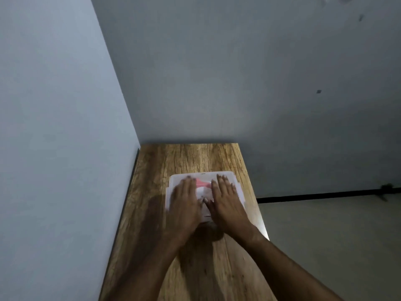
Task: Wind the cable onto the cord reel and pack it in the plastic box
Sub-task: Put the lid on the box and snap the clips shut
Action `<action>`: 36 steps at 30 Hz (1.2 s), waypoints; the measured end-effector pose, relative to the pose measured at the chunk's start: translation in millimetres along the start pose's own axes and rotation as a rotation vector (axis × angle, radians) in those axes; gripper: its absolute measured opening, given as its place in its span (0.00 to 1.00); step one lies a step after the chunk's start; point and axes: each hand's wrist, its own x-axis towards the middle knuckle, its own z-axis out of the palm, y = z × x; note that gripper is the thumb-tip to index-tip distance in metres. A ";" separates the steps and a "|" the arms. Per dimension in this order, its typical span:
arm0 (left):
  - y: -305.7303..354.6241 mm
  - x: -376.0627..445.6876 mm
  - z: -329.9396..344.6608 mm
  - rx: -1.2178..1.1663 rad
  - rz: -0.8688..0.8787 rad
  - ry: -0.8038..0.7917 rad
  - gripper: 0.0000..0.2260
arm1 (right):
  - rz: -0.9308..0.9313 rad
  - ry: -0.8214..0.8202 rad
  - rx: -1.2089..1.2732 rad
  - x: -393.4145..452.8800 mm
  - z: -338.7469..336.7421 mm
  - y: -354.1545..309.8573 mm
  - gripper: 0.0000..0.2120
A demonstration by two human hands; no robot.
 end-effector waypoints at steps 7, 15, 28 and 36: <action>-14.9 -1.1 25.8 0.149 0.154 -0.298 0.41 | 0.028 -0.042 -0.087 0.9 30.5 6.3 0.39; -16.6 -5.3 36.8 0.103 0.173 -0.151 0.34 | 0.061 -0.039 -0.058 -0.3 31.5 2.8 0.39; -14.0 -1.8 40.5 0.063 0.125 -0.027 0.29 | 1.016 -0.018 1.461 -3.6 -12.8 58.6 0.24; -13.4 -1.0 39.9 0.076 0.109 -0.027 0.29 | 1.070 -0.068 1.745 3.9 -17.9 74.2 0.25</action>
